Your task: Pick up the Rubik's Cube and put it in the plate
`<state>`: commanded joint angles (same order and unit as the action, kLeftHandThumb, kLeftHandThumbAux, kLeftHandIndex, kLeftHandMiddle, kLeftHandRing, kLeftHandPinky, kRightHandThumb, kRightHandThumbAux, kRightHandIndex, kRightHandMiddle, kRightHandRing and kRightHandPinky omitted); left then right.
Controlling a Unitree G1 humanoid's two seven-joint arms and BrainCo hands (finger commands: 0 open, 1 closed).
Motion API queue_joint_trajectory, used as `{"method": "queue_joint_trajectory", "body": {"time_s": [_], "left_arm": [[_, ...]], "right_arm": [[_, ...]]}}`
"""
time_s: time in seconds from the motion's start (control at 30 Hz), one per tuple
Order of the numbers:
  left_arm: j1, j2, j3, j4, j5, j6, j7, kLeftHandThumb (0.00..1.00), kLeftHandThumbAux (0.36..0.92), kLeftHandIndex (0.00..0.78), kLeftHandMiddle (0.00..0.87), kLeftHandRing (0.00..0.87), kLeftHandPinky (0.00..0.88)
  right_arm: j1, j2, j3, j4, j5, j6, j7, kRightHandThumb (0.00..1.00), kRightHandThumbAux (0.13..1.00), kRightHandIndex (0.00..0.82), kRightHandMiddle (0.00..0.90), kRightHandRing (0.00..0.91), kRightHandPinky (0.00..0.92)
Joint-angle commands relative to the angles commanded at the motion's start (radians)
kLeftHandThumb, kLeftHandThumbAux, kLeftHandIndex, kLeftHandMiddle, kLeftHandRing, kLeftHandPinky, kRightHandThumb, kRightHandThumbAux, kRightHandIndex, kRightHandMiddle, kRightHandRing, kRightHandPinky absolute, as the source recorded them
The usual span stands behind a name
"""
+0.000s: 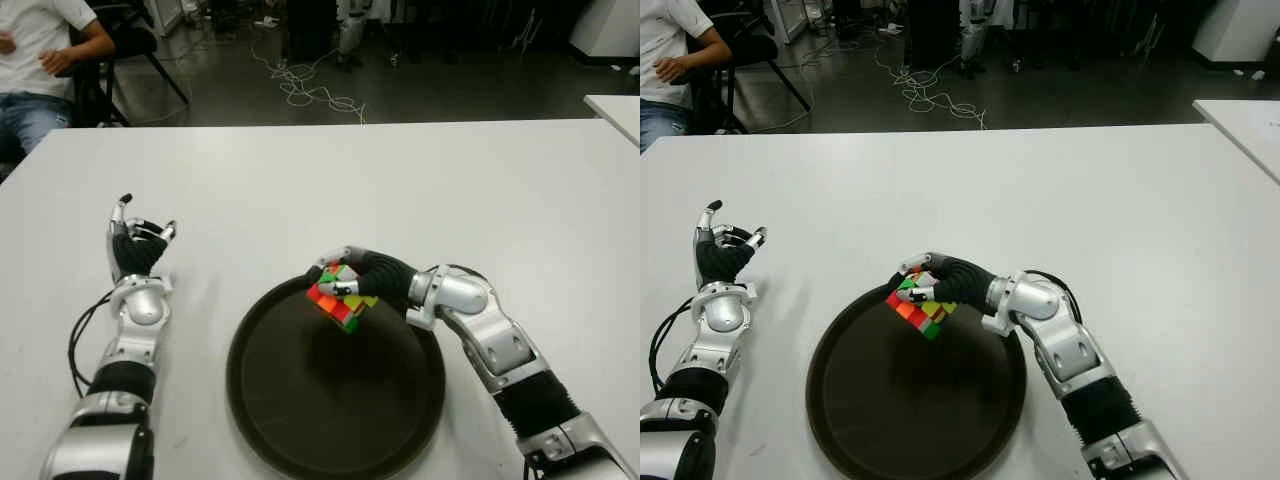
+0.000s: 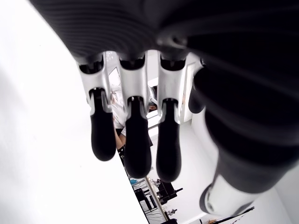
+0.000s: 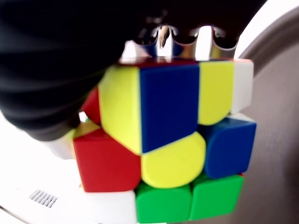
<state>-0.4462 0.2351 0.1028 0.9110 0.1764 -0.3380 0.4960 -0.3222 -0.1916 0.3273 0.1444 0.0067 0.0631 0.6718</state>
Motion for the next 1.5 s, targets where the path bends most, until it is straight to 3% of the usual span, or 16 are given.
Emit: {"method": "queue_joint_trajectory", "body": {"time_s": [0.1, 0.23, 0.33, 0.67, 0.77, 0.83, 0.87, 1.03, 1.07, 1.23, 1.5], "left_arm": [[0.001, 0.0, 0.001, -0.001, 0.0, -0.001, 0.001, 0.29, 0.803, 0.126, 0.414, 0.532, 0.583], [0.002, 0.0, 0.003, -0.002, -0.003, -0.003, -0.001, 0.317, 0.8, 0.127, 0.414, 0.524, 0.589], [0.002, -0.001, 0.004, -0.003, -0.003, 0.0, 0.002, 0.308, 0.789, 0.128, 0.341, 0.433, 0.469], [0.003, -0.002, 0.002, -0.009, 0.0, 0.004, 0.002, 0.323, 0.778, 0.126, 0.277, 0.337, 0.383], [0.006, -0.002, 0.0, -0.016, 0.002, 0.007, 0.002, 0.305, 0.784, 0.124, 0.288, 0.343, 0.396], [0.007, -0.001, 0.0, -0.018, 0.003, 0.01, 0.002, 0.295, 0.791, 0.124, 0.391, 0.47, 0.537], [0.008, -0.002, 0.0, -0.019, 0.004, 0.011, 0.002, 0.293, 0.792, 0.124, 0.41, 0.501, 0.562], [0.011, -0.004, 0.001, -0.026, 0.002, 0.013, 0.002, 0.293, 0.785, 0.123, 0.371, 0.469, 0.507], [0.011, -0.004, 0.001, -0.026, 0.001, 0.013, 0.002, 0.295, 0.787, 0.123, 0.385, 0.485, 0.533], [0.009, -0.004, 0.005, -0.016, -0.006, 0.001, -0.005, 0.344, 0.804, 0.126, 0.559, 0.654, 0.714], [0.006, -0.002, 0.006, -0.006, -0.008, -0.009, -0.005, 0.346, 0.79, 0.127, 0.462, 0.58, 0.609]], "right_arm": [[0.004, 0.003, 0.003, -0.001, -0.009, 0.0, -0.012, 0.682, 0.733, 0.435, 0.775, 0.79, 0.766], [0.01, 0.007, 0.005, -0.001, -0.016, -0.002, -0.025, 0.682, 0.733, 0.436, 0.777, 0.792, 0.769], [0.012, 0.008, 0.007, -0.001, -0.017, -0.003, -0.032, 0.682, 0.733, 0.436, 0.778, 0.794, 0.772], [0.02, 0.007, 0.015, 0.003, -0.036, -0.015, -0.059, 0.682, 0.733, 0.436, 0.785, 0.802, 0.781], [0.021, 0.007, 0.018, 0.004, -0.042, -0.014, -0.06, 0.682, 0.733, 0.436, 0.785, 0.801, 0.78], [0.02, 0.005, 0.02, 0.003, -0.044, -0.011, -0.055, 0.682, 0.733, 0.436, 0.784, 0.801, 0.776], [0.02, 0.004, 0.021, 0.003, -0.043, -0.009, -0.052, 0.682, 0.733, 0.436, 0.783, 0.8, 0.774], [0.012, 0.001, 0.021, 0.009, -0.026, -0.003, -0.018, 0.682, 0.733, 0.436, 0.777, 0.794, 0.769], [0.011, 0.001, 0.02, 0.01, -0.023, -0.003, -0.014, 0.682, 0.733, 0.436, 0.776, 0.793, 0.768], [0.012, 0.013, 0.005, 0.026, 0.017, -0.009, 0.021, 0.682, 0.734, 0.435, 0.771, 0.783, 0.758], [-0.005, 0.038, -0.028, 0.095, 0.104, -0.064, 0.095, 0.679, 0.733, 0.431, 0.722, 0.749, 0.744]]}}
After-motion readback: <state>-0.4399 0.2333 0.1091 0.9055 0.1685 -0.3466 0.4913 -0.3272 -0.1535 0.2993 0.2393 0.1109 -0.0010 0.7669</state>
